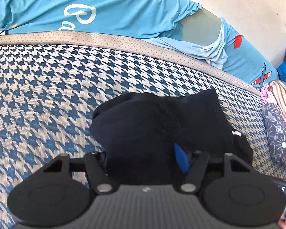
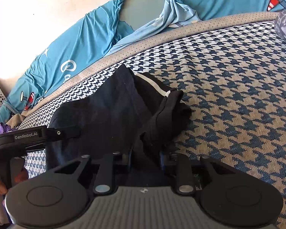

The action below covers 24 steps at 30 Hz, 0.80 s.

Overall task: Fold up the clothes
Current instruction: 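Close the left tool on the bundle and lift it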

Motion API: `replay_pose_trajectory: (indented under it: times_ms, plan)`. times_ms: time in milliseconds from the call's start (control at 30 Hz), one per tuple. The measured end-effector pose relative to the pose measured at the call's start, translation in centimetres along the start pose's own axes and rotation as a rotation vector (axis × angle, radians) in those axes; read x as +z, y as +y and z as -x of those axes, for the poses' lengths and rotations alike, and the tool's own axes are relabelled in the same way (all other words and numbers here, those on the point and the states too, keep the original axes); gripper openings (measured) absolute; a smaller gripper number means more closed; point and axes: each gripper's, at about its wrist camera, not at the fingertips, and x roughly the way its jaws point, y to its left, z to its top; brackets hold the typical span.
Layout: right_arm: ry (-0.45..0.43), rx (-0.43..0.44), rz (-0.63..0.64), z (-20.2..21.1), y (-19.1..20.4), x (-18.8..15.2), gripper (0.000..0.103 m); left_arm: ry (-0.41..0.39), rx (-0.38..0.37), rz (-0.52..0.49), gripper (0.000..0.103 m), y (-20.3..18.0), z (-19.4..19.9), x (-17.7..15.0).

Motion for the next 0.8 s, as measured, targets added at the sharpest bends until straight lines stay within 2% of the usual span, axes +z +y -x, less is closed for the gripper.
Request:
replay_pose_trajectory:
  times_ms: [133,200,300,367,433,800]
  plan:
    - [-0.003,-0.007,0.002,-0.2,0.2,-0.1,0.030,-0.006,-0.003,-0.010,0.067,-0.1,-0.5,-0.4]
    - [-0.009,-0.012,0.017,-0.3,0.4,-0.2,0.030,-0.016,0.009,-0.028,0.067,-0.3,-0.6,-0.7]
    - [-0.013,-0.013,0.027,-0.2,0.4,-0.2,0.029,-0.045,0.021,-0.040,0.052,-0.5,-0.5,-1.0]
    - [-0.019,-0.018,0.034,-0.1,0.5,-0.2,0.026,-0.061,0.028,-0.037,0.032,-0.5,-0.2,-1.1]
    - [-0.034,-0.027,0.072,0.1,1.1,-0.3,0.024,-0.083,0.033,-0.029,0.026,-0.4,0.2,-1.1]
    - [-0.092,-0.014,0.171,1.2,3.7,-0.3,0.023,-0.218,0.164,-0.157,0.021,-2.6,3.3,-1.9]
